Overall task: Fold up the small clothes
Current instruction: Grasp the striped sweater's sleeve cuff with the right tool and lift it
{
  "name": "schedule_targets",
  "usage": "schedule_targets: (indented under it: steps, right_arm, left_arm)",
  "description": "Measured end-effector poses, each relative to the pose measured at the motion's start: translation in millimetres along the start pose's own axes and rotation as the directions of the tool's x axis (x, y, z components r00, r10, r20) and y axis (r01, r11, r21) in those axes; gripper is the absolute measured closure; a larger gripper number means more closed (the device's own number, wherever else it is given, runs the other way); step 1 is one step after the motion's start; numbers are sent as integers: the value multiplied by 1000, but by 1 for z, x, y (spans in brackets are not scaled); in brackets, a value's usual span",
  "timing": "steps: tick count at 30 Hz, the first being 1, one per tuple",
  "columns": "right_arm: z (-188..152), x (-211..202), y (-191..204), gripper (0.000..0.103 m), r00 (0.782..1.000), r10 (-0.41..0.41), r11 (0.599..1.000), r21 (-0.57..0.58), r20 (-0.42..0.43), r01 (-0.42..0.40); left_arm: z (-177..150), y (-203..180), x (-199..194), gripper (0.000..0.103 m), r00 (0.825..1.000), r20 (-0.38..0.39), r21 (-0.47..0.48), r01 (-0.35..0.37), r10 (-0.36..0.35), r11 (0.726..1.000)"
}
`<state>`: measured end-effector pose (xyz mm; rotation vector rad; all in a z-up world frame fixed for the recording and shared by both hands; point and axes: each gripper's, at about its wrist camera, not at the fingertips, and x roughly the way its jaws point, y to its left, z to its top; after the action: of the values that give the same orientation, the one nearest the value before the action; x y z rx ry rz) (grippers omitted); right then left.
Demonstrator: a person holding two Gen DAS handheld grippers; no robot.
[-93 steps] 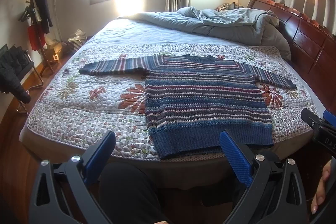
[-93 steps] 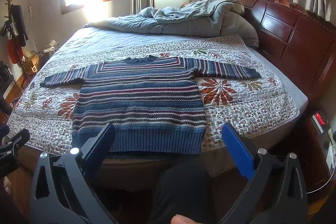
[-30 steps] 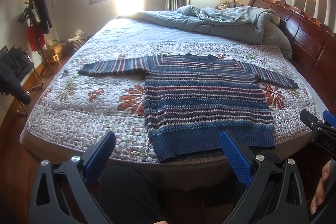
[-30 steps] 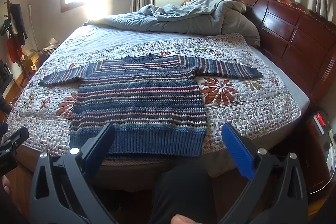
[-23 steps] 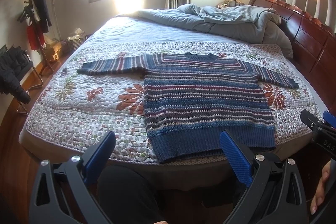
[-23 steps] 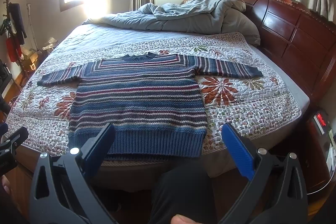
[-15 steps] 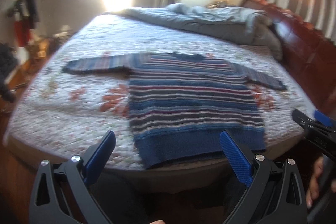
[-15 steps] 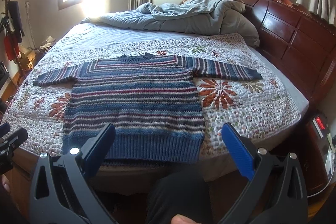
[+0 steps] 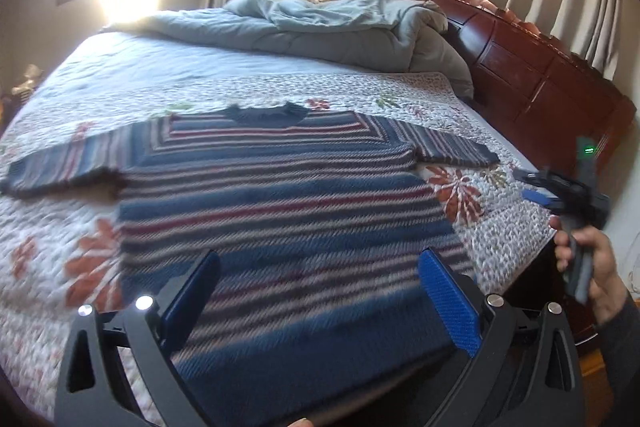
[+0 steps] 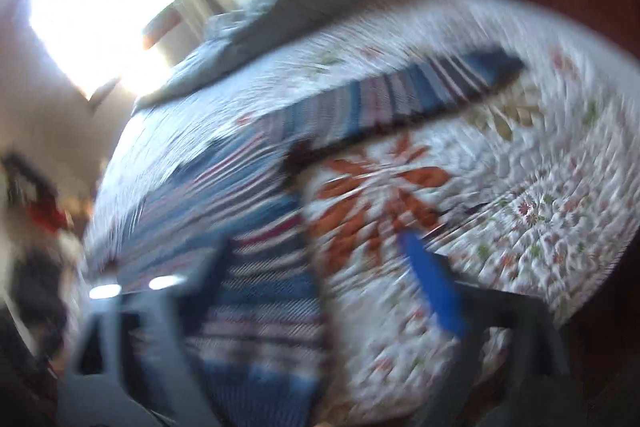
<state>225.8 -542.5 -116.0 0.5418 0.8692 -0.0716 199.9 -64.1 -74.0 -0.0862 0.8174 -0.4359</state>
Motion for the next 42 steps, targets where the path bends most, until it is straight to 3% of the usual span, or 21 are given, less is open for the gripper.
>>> schedule_targets:
  steps: [1,3,6,8,11,16,19,24,29,34,39,41,42]
  right_arm:
    - [23,19,-36,63,999,28,993,116,-36,-23]
    - [52,40,-82,65,995,92,965,249,-36,-80]
    - [84,56,-134,67,990,140,912,386,28,-140]
    - [104,65,-174,67,982,155,844,503,104,-187]
    - [129,81,-209,67,978,146,800,564,151,-206]
    - [149,98,-234,67,987,61,769,624,148,-141]
    - [150,103,-243,66,992,10,772,629,126,-87]
    - [152,120,-263,67,992,24,768,633,125,-98]
    - [161,126,-258,57,992,8,779,621,126,-86]
    - [172,136,-251,46,989,-10,787,611,149,-84]
    - [180,144,-249,47,987,-1,798,595,159,-94]
    - [180,144,-248,55,988,8,805,585,156,-99]
    - [181,144,-248,65,989,11,806,584,150,-97]
  left_arm:
    - [9,-4,15,4,1000,4,11,11,-11,1000]
    - [18,-10,36,4,1000,7,30,21,-21,999]
    - [30,-17,71,4,999,-15,42,41,-40,998]
    - [35,-19,94,4,997,-41,34,69,-68,997]
    - [36,-21,123,4,995,-65,45,81,-78,996]
    - [43,-13,161,4,990,-100,8,101,-100,995]
    - [51,-10,181,4,990,-117,-4,84,-84,996]
    - [66,-14,206,4,980,-147,-28,131,-133,991]
    - [86,-15,235,4,964,-167,-98,193,-207,976]
    - [97,2,263,4,958,-155,-202,207,-240,957]
    - [93,15,278,4,963,-169,-218,173,-212,960]
    - [90,17,283,4,963,-183,-202,158,-196,966]
    - [89,17,286,4,963,-194,-194,148,-185,970]
